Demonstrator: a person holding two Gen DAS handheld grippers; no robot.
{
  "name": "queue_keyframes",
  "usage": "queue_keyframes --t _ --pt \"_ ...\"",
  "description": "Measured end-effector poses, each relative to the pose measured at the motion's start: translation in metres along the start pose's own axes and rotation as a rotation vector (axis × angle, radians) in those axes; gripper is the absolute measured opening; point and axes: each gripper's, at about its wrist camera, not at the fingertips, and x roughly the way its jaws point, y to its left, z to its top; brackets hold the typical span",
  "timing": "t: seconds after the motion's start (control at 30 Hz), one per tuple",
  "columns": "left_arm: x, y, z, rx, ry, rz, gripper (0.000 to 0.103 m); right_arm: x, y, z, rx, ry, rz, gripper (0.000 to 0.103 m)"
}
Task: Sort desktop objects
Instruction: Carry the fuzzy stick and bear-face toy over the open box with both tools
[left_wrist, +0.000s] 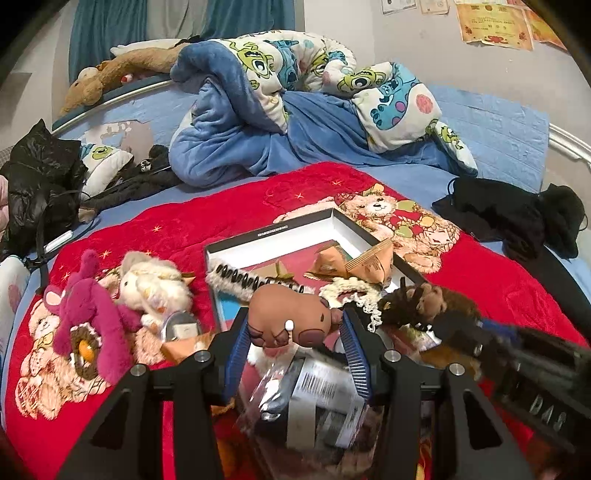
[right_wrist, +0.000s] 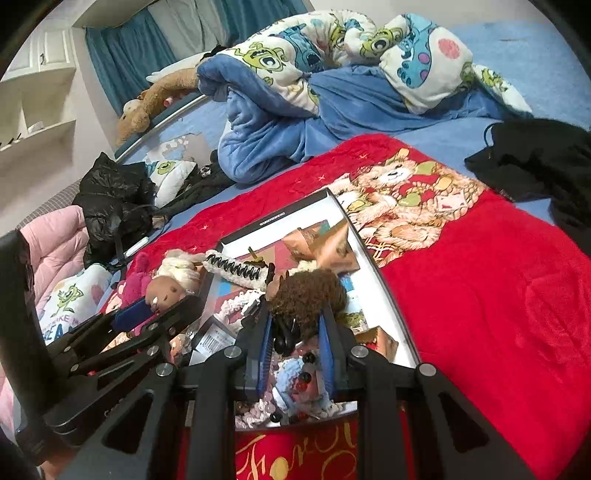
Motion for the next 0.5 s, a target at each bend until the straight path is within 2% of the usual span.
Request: queue_keyframes --t 0.23,0.5 --pt "0.029 -0.009 -0.006 -0.001 0.027 -0.019 0.050 0.021 -0.003 -0.004 -0.011 0.057 -0.027 0.022" --pt "0.048 -0.010 -0.015 -0.004 0.068 -0.018 0.050 0.029 -0.005 -0.006 0.002 0.078 -0.039 0.022"
